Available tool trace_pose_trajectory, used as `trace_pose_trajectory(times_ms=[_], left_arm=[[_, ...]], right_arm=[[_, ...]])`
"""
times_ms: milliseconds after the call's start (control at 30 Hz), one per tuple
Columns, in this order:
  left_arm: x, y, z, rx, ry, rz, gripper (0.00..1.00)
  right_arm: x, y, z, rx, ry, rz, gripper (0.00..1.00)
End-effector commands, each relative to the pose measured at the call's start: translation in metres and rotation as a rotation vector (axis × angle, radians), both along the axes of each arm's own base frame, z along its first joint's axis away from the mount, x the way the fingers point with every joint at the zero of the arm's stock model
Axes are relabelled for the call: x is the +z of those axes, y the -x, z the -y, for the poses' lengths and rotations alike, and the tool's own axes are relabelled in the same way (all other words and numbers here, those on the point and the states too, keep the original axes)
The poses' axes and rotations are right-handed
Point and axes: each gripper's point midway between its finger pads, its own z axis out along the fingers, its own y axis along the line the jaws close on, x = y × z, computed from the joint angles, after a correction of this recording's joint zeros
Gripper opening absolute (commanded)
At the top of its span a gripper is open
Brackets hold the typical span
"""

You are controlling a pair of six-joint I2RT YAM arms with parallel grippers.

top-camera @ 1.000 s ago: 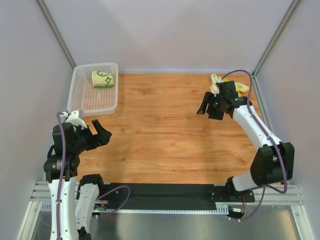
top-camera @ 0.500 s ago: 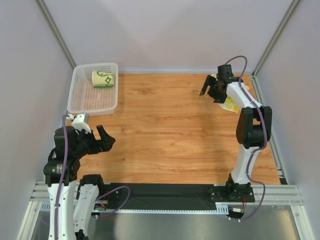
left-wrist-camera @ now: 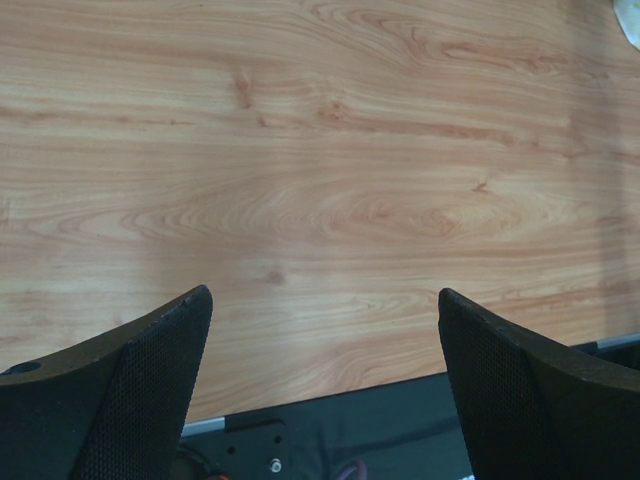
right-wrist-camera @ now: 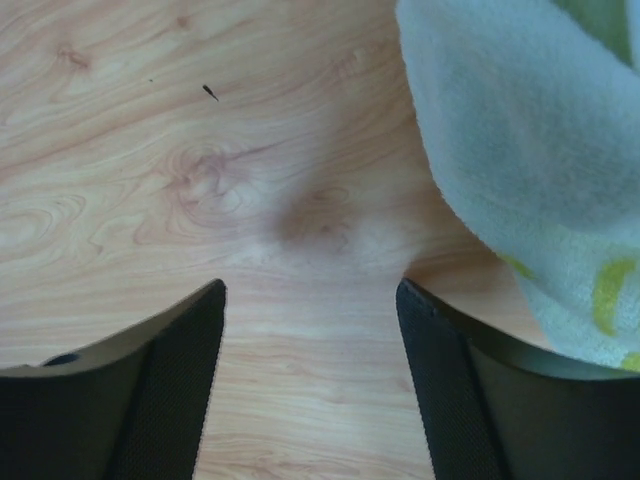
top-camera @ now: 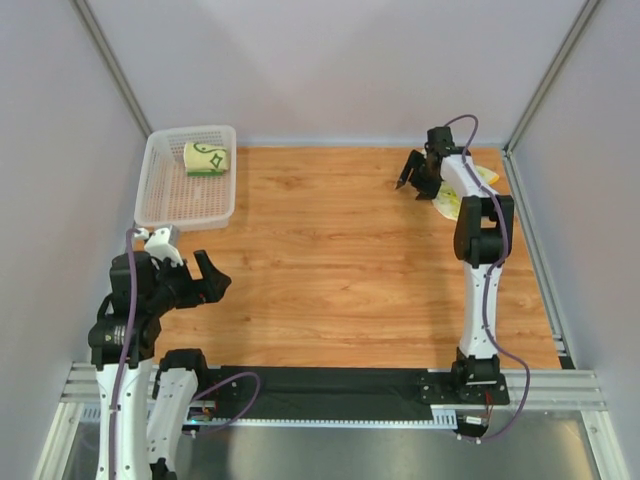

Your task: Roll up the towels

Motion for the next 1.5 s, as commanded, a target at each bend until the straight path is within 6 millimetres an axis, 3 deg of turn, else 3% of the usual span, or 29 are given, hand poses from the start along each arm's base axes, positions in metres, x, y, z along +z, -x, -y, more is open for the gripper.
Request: trace_pose_trajectory(times_ms=[0,67,200,267,400,433,467,533,633,733,833,867,967,1067,1133,1167,1233,1267,1300,1367,1400,1467], left_arm=[[-0.002,-0.001,0.002,-0.019,0.0,-0.008,1.0],[-0.002,-0.001,0.002,-0.019,-0.001,-0.005,0.99],[-0.002,-0.001,0.002,-0.015,0.0,-0.009,0.99],[-0.002,-0.001,0.001,-0.014,-0.001,-0.008,0.99],[-0.003,-0.001,0.001,-0.013,-0.001,-0.015,0.99],[-0.003,-0.001,0.001,-0.012,0.0,-0.015,1.0],[-0.003,-0.001,0.001,-0.012,0.0,-0.015,1.0],[-0.003,-0.001,0.001,-0.012,0.0,-0.015,1.0],[-0.003,-0.001,0.001,-0.012,0.0,-0.014,1.0],[-0.003,-0.001,0.001,-0.012,0.0,-0.015,1.0],[-0.004,-0.001,0.001,-0.01,0.0,-0.014,0.99],[-0.004,-0.001,0.002,-0.013,0.001,-0.014,0.99],[-0.004,-0.001,0.002,-0.012,0.002,-0.016,0.99],[-0.004,-0.002,0.001,-0.011,0.002,-0.016,0.99],[-0.003,-0.001,0.002,-0.012,0.002,-0.013,1.0],[-0.004,-0.001,0.002,-0.013,0.001,-0.014,1.0],[-0.004,-0.001,0.002,-0.012,0.002,-0.016,0.99],[-0.004,-0.001,0.002,-0.012,0.002,-0.017,1.0],[-0.004,-0.001,0.002,-0.012,0.002,-0.017,1.0],[-0.004,-0.001,0.002,-0.015,0.004,-0.019,1.0],[-0.005,-0.001,0.002,-0.015,0.003,-0.02,0.99],[-0.004,-0.001,0.002,-0.016,0.004,-0.019,0.99]], right_arm=[[-0.05,0.026,-0.017,0.056,0.005,-0.154,0.66],[-0.056,0.025,-0.021,0.071,0.013,-0.161,0.56],[-0.051,0.024,-0.025,0.071,0.01,-0.15,0.13],[-0.051,0.029,-0.025,0.075,0.01,-0.154,0.01],[-0.037,0.036,-0.023,0.078,0.016,-0.132,0.0],[-0.018,0.035,-0.024,0.078,0.01,-0.092,0.0],[-0.022,0.045,-0.022,0.077,0.008,-0.109,0.0],[0.008,0.04,-0.025,0.071,-0.012,-0.031,0.0],[0.024,0.045,-0.026,0.059,-0.026,0.004,0.0],[0.056,0.036,-0.02,0.04,-0.017,0.09,0.0],[0.071,0.025,-0.014,0.016,-0.022,0.143,0.29],[0.074,0.021,-0.013,0.012,-0.022,0.157,0.49],[0.087,0.009,-0.004,-0.016,-0.008,0.189,0.68],[0.095,-0.004,0.009,-0.048,0.014,0.211,0.78],[0.087,-0.007,0.024,-0.083,0.055,0.185,0.82],[0.095,-0.014,0.028,-0.094,0.067,0.205,0.85],[0.083,-0.017,0.043,-0.13,0.103,0.171,0.86],[0.086,-0.022,0.044,-0.135,0.103,0.181,0.86],[0.083,-0.023,0.062,-0.171,0.107,0.17,0.87],[0.066,-0.027,0.08,-0.205,0.136,0.139,0.88],[0.069,-0.03,0.085,-0.216,0.149,0.137,0.88],[0.049,-0.033,0.092,-0.227,0.165,0.104,0.88]])
